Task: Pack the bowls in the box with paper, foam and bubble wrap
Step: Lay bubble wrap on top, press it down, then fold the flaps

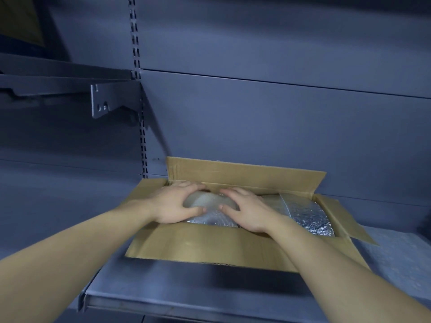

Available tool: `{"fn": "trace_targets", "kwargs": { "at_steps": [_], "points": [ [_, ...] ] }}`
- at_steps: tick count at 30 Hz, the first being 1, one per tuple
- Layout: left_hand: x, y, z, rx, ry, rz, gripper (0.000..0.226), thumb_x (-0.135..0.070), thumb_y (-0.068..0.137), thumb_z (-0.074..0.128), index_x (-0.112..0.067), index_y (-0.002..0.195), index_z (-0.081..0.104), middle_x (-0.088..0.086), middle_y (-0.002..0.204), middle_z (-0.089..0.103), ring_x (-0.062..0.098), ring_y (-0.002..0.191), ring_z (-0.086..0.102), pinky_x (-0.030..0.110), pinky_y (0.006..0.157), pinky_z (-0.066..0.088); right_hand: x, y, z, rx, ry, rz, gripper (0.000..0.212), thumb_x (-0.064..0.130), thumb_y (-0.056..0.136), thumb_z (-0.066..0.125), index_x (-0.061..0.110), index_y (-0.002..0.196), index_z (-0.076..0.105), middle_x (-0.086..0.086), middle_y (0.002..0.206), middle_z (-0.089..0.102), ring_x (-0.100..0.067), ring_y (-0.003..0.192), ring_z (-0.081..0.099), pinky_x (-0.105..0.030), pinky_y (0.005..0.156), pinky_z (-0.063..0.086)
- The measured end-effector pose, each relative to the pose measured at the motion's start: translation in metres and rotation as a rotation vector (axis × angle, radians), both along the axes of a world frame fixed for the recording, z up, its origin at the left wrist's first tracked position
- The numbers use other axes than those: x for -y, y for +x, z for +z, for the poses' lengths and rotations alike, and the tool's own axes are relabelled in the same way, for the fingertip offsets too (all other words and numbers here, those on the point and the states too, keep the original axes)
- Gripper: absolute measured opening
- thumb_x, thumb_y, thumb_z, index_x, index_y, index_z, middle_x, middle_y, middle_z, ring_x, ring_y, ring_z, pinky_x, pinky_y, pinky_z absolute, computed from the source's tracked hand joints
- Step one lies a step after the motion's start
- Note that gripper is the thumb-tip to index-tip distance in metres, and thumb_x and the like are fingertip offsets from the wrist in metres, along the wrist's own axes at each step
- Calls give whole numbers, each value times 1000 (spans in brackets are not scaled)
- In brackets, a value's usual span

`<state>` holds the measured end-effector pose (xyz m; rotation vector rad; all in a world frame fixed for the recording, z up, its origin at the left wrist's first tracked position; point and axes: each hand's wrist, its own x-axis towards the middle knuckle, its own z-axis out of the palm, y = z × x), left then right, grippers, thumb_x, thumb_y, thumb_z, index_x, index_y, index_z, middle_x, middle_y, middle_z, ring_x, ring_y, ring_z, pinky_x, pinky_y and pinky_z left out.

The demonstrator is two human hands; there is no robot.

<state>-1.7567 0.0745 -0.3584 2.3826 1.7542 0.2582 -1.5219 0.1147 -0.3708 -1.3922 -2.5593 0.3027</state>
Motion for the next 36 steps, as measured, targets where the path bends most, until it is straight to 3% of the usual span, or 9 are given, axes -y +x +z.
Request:
{"fn": "trace_targets", "kwargs": {
  "at_steps": [7, 11, 17, 21, 26, 30, 36],
  "points": [
    [-5, 48, 5, 40, 27, -71, 92, -81, 71, 28, -32, 150, 31, -10, 153, 38, 14, 141, 35, 33, 115, 28, 18, 54, 6, 12, 56, -116, 58, 60, 96, 40, 38, 150, 30, 9, 160, 25, -16, 148, 21, -46, 118, 22],
    [-11, 95, 13, 106, 81, -125, 101, -80, 66, 26, -24, 148, 37, -4, 149, 44, 14, 137, 40, 24, 111, 30, 33, 104, 11, -19, 94, -196, 57, 58, 96, 42, 37, 148, 35, 12, 155, 31, -15, 143, 29, -43, 115, 27],
    [-12, 176, 16, 146, 82, -215, 87, -80, 72, 36, -35, 147, 39, -9, 146, 47, 12, 136, 40, 25, 111, 28, 53, 182, 17, -48, 100, -310, 56, 58, 97, 40, 35, 148, 35, 10, 157, 29, -16, 144, 26, -45, 115, 28],
    [-13, 227, 20, 113, 81, -290, 62, -59, 93, 50, -37, 149, 34, -6, 154, 39, 14, 145, 29, 23, 111, 22, 64, 231, 17, -53, 112, -392, 57, 57, 97, 41, 33, 149, 36, 4, 160, 27, -18, 147, 23, -47, 117, 26],
    [-9, 293, 25, 157, 67, -379, 66, -60, 90, 52, -31, 147, 39, -9, 149, 43, 12, 139, 37, 19, 106, 25, 81, 296, 9, -145, 106, -503, 57, 54, 97, 46, 30, 148, 38, 3, 159, 29, -18, 147, 24, -40, 119, 23],
    [-15, 349, 17, 101, 76, -494, 93, -80, 70, 32, -28, 146, 41, -7, 150, 45, 13, 138, 41, 28, 114, 30, 93, 343, -3, -133, 70, -605, 57, 54, 97, 45, 31, 149, 37, 4, 160, 26, -18, 146, 26, -35, 119, 23],
    [-22, 417, -3, 44, 85, -608, 82, -77, 77, 41, -33, 146, 39, -9, 151, 44, 15, 139, 39, 37, 115, 31, 107, 393, -32, -83, -18, -693, 58, 55, 97, 43, 31, 150, 35, 3, 161, 24, -20, 147, 23, -43, 117, 25]
  ]
}}
